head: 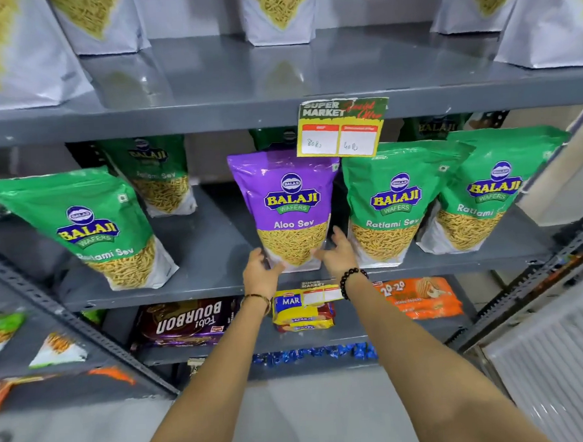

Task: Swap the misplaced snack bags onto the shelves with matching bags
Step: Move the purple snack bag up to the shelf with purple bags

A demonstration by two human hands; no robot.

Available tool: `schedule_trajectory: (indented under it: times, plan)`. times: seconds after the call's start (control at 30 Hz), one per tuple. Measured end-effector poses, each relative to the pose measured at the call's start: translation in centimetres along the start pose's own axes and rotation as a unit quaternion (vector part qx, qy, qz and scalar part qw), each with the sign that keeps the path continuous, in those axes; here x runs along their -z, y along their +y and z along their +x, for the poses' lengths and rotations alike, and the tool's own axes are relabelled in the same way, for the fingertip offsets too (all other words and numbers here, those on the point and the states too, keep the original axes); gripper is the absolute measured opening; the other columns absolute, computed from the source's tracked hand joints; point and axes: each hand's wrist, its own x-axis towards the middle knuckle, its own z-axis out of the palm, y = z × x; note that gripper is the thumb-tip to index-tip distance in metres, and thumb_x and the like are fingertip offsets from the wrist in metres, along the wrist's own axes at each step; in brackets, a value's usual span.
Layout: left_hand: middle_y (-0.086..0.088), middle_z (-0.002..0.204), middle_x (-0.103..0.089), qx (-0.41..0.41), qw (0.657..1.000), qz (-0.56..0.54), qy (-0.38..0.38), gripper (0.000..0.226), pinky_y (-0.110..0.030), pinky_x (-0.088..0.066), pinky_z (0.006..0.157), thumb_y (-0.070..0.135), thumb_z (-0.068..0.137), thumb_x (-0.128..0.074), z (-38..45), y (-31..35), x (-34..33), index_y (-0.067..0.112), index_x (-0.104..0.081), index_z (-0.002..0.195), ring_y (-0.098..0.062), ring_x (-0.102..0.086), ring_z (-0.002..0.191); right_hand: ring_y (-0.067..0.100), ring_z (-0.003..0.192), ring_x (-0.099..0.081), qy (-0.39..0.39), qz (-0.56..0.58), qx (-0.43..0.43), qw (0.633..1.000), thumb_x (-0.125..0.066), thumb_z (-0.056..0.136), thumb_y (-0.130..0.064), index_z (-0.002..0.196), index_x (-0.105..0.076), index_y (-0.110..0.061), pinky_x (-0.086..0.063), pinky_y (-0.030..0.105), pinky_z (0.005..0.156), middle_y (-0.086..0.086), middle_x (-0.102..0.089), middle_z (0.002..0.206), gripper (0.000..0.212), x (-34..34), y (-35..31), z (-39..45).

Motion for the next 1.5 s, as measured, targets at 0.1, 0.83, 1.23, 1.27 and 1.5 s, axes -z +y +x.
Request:
schedule_trajectory:
  times: [0.1, 0.83, 1.23, 1.27, 1.5]
  plan:
    - [-0.018, 0.122, -0.060, -0.012, 0.999, -0.005, -0.038, 0.046, -0.029, -0.042, 0.089, -0.001, 0.075, -0.066, 1.1, 0.5, 0.3, 0.002, -0.048, 0.118, -0.022, -0.056, 0.102, 0.028, 0.138, -0.031, -0.025, -0.005, 0.005, 1.000, -0.064, 0.078, 0.003, 0.143, -0.020, -0.008, -0.033, 0.043, 0.110, 0.011, -0.037, 0.147, 0.080, -0.1, -0.6, 0.9]
    - [-0.026, 0.111, -0.060, -0.008, 1.000, -0.023, -0.007, 0.055, -0.050, -0.054, 0.086, 0.018, 0.051, -0.084, -0.5, -3.1, 8.8, 0.001, -0.058, 0.096, -0.032, -0.065, 0.093, 0.024, 0.085, -0.065, -0.088, -0.043, 0.104, 0.990, -0.076, 0.064, 0.003, 0.100, -0.063, 0.001, -0.057, 0.044, 0.080, 0.017, -0.068, 0.101, 0.037, -3.8, 0.0, -4.5]
    - [-0.006, 0.088, -0.062, -0.152, 0.977, -0.146, -0.026, 0.045, -0.010, -0.053, 0.059, -0.012, 0.058, -0.076, -5.9, 5.9, 16.6, 0.012, -0.046, 0.081, -0.021, -0.060, 0.083, -0.003, 0.070, -0.068, -0.166, 0.038, 0.204, 0.964, -0.071, 0.064, 0.012, 0.109, -0.064, -0.003, -0.053, 0.013, 0.064, -0.016, -0.074, 0.071, 0.047, -4.3, -9.1, -9.6]
    - [-0.006, 0.086, -0.062, -0.163, 0.974, -0.157, -0.022, 0.045, -0.011, -0.053, 0.060, -0.013, 0.058, -0.075, -6.2, 6.9, 17.0, 0.014, -0.046, 0.080, -0.021, -0.060, 0.082, -0.001, 0.072, -0.068, -0.170, 0.050, 0.215, 0.960, -0.071, 0.065, 0.012, 0.111, -0.063, -0.002, -0.054, 0.014, 0.065, -0.017, -0.075, 0.072, 0.049, -4.3, -10.0, -9.9]
    - [-0.007, 0.087, -0.062, -0.278, 0.938, -0.209, 0.013, 0.044, -0.014, -0.054, 0.062, -0.005, 0.057, -0.078, -7.7, 16.1, 18.5, 0.015, -0.054, 0.088, -0.015, -0.061, 0.076, 0.004, 0.074, -0.069, -0.155, 0.143, 0.291, 0.933, -0.066, 0.071, 0.010, 0.113, -0.062, -0.001, -0.054, 0.016, 0.066, -0.012, -0.075, 0.078, 0.044, -3.1, -17.9, -12.8]
